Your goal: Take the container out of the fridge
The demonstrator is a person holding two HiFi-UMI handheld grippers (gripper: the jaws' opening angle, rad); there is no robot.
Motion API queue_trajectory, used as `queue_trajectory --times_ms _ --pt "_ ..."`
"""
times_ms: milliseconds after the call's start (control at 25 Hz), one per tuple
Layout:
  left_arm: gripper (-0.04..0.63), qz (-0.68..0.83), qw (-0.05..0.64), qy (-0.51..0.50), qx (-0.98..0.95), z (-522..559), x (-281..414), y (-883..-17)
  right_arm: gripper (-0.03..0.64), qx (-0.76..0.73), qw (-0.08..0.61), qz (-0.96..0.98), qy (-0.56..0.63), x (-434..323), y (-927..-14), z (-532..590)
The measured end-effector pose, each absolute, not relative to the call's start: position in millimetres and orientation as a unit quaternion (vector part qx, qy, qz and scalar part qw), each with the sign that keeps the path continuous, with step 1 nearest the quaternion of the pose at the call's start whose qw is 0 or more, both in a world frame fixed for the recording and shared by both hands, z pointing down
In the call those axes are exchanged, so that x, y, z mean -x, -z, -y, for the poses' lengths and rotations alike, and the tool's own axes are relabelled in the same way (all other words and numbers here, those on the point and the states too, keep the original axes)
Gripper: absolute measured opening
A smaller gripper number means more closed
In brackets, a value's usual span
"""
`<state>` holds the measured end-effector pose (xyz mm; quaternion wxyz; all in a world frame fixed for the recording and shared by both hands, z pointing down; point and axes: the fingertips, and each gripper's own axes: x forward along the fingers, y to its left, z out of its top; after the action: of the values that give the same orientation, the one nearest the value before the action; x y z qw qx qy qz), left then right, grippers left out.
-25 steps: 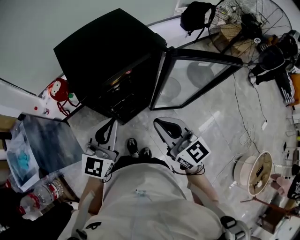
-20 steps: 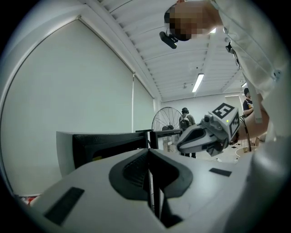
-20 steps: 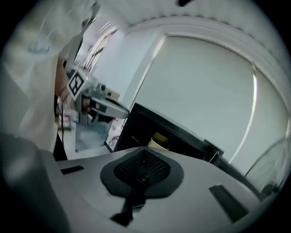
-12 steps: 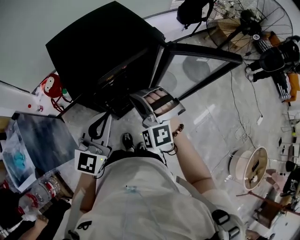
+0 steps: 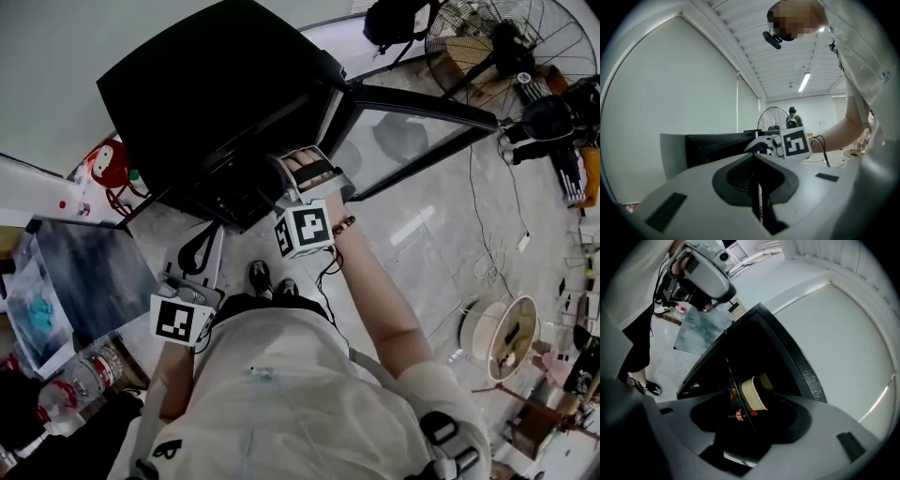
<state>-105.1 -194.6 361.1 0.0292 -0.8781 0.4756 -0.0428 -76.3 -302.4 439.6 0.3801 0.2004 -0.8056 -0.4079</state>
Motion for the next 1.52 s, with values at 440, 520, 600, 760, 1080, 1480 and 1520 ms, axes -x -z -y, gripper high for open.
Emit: queue_trajectory --times_ms 440,520,600,760,1080,1480,1520 --pt "0.009 -0.468 -0.006 0.074 0.881 193 102 -377 0.269 -0.182 0.379 0.845 0.331 111 -461 360" --pt "0.009 -0.468 -0.009 0.074 0.88 195 103 -379 0.268 -0.174 0.38 0.848 0.325 116 -462 365" --pt "0.009 -0.47 -0.012 0.074 0.88 197 106 -382 0.27 -0.165 0.384 0.85 0.32 120 -465 369" --pt "0.009 -0.473 -0.017 0.073 0.878 202 108 -383 0.268 -0.148 0.397 0.848 0.318 126 -472 379" --pt "0.009 -0.474 -0.013 0.065 0.878 208 111 -384 0.131 -0.128 0.424 0.837 0.321 125 -482 384" --pt "0.009 -0.471 -0.006 0.06 0.88 215 113 -381 0.032 -0.113 0.449 0.817 0.343 120 -483 375" --pt "0.009 -0.471 -0.005 0.06 0.88 216 113 -381 0.032 -0.111 0.453 0.816 0.342 117 -483 372"
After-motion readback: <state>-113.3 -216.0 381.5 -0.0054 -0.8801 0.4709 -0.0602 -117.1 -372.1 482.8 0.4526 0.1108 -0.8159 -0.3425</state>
